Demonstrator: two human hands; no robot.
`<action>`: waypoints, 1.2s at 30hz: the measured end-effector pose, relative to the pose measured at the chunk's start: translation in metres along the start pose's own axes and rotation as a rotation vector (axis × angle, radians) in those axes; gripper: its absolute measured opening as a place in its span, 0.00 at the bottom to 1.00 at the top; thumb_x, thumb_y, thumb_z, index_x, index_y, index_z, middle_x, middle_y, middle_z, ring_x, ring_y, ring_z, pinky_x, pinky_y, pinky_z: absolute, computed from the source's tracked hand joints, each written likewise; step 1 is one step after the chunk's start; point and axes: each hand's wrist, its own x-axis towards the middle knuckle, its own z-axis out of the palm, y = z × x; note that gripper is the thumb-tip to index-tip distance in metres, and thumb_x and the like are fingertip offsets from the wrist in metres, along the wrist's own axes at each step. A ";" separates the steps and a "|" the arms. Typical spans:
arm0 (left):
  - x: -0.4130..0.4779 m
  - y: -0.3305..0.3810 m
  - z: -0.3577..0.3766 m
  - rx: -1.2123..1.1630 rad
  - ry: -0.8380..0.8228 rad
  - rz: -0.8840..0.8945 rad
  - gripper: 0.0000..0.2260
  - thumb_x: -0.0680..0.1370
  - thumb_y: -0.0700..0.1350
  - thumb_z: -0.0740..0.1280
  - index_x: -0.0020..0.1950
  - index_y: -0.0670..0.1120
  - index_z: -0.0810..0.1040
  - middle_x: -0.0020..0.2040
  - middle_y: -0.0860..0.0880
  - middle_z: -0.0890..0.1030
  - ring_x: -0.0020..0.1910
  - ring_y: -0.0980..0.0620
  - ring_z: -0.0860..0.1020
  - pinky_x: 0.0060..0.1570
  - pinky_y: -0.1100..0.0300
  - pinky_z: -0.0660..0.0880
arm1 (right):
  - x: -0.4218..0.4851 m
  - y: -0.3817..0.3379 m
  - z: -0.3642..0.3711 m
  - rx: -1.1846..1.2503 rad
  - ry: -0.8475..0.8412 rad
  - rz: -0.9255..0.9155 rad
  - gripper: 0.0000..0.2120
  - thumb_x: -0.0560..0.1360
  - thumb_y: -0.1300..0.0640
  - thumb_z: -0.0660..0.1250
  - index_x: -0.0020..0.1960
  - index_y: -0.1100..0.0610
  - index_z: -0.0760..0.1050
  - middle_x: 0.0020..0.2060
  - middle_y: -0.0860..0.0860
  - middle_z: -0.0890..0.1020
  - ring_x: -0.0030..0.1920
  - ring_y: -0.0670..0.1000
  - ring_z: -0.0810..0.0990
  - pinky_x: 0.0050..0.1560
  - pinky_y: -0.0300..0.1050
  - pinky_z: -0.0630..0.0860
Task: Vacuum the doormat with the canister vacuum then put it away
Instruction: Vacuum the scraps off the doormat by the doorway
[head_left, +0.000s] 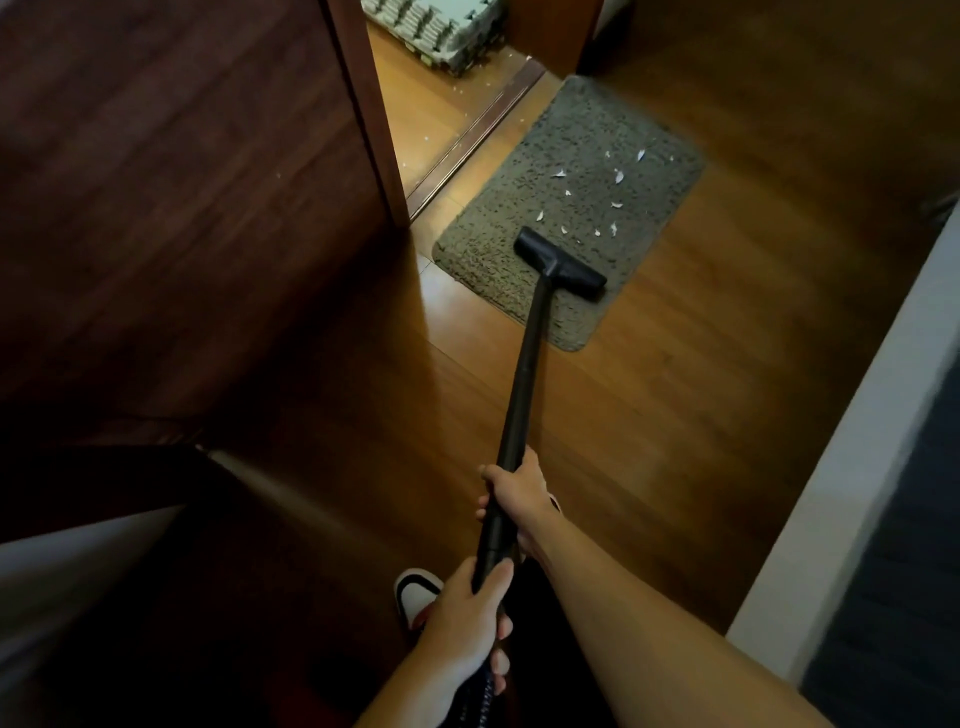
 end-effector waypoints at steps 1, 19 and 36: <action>0.000 0.001 -0.001 -0.004 0.002 0.006 0.10 0.81 0.56 0.63 0.58 0.52 0.74 0.31 0.47 0.73 0.20 0.51 0.67 0.23 0.60 0.68 | -0.003 0.001 0.001 0.011 -0.016 -0.006 0.30 0.80 0.63 0.67 0.74 0.46 0.56 0.49 0.59 0.77 0.31 0.50 0.78 0.33 0.46 0.81; -0.024 -0.035 -0.005 0.063 0.068 0.144 0.12 0.82 0.54 0.63 0.52 0.46 0.74 0.34 0.48 0.76 0.26 0.50 0.74 0.28 0.57 0.73 | -0.024 0.039 0.007 0.092 -0.009 -0.040 0.38 0.78 0.68 0.65 0.77 0.40 0.54 0.39 0.56 0.75 0.27 0.50 0.75 0.29 0.45 0.76; 0.033 -0.121 -0.049 0.374 0.212 0.228 0.15 0.80 0.62 0.57 0.57 0.55 0.75 0.48 0.54 0.80 0.48 0.52 0.79 0.49 0.53 0.76 | 0.004 0.123 0.016 -0.083 0.182 -0.180 0.35 0.79 0.65 0.63 0.79 0.42 0.55 0.36 0.54 0.75 0.26 0.49 0.73 0.28 0.43 0.74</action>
